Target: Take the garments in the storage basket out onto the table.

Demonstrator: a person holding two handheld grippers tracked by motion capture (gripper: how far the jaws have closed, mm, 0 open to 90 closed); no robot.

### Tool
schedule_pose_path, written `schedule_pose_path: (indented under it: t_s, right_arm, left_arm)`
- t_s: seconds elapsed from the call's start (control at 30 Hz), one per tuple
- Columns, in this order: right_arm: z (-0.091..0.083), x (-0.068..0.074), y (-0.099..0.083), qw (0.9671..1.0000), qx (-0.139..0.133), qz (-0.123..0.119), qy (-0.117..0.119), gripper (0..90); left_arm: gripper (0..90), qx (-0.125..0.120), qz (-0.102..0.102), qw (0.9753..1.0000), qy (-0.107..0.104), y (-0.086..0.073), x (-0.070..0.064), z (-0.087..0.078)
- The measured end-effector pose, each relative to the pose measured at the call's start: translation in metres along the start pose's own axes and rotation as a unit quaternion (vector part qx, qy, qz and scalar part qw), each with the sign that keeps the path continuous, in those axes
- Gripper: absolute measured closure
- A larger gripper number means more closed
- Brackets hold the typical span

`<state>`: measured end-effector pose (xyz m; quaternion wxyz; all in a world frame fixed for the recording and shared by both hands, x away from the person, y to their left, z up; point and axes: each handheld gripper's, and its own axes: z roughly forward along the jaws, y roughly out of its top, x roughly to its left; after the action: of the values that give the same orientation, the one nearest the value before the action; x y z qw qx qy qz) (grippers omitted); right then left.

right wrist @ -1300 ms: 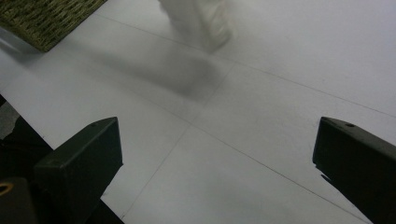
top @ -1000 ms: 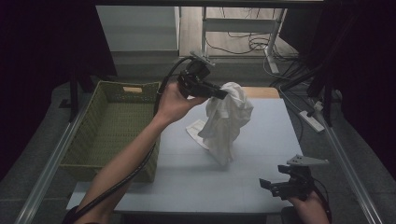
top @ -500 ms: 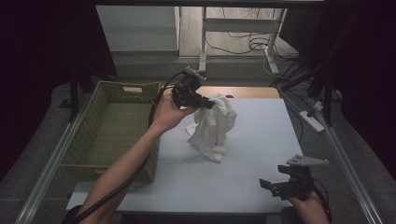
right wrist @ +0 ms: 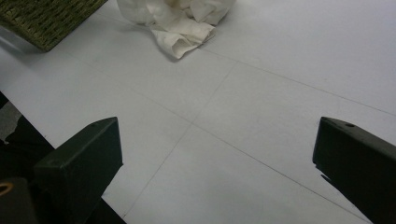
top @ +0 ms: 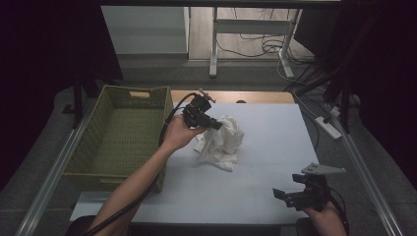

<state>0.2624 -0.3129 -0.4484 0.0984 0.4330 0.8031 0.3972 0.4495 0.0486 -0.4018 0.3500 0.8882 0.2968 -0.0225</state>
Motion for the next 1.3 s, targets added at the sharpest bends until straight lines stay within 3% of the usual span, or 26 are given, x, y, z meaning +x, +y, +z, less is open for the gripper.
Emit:
schedule_pose_path:
  t_s: [0.17,0.47,0.93,1.1,1.3]
  right_arm:
    - [0.0,0.0,0.0,1.0,0.001,-0.001,0.0,1.8]
    - [0.0,0.0,0.0,1.0,0.002,-0.001,0.001,1.8]
    - [0.001,0.0,0.0,1.0,0.004,0.0,0.003,1.8]
    - [0.001,-0.001,0.0,1.0,0.006,0.002,0.004,1.8]
    - [0.001,-0.001,0.0,1.0,0.006,0.002,0.005,1.8]
  left_arm:
    - [80.9,0.016,-0.007,0.9998,0.007,-0.006,0.001,0.015]
    - [80.1,0.028,-0.023,0.9993,-0.006,-0.02,0.001,0.043]
    - [77.0,0.044,-0.002,0.9988,0.019,-0.045,0.004,0.074]
    - [74.2,0.033,0.018,0.9991,0.018,-0.05,0.006,0.076]
    - [67.2,0.029,0.001,0.9992,0.027,-0.047,0.003,0.071]
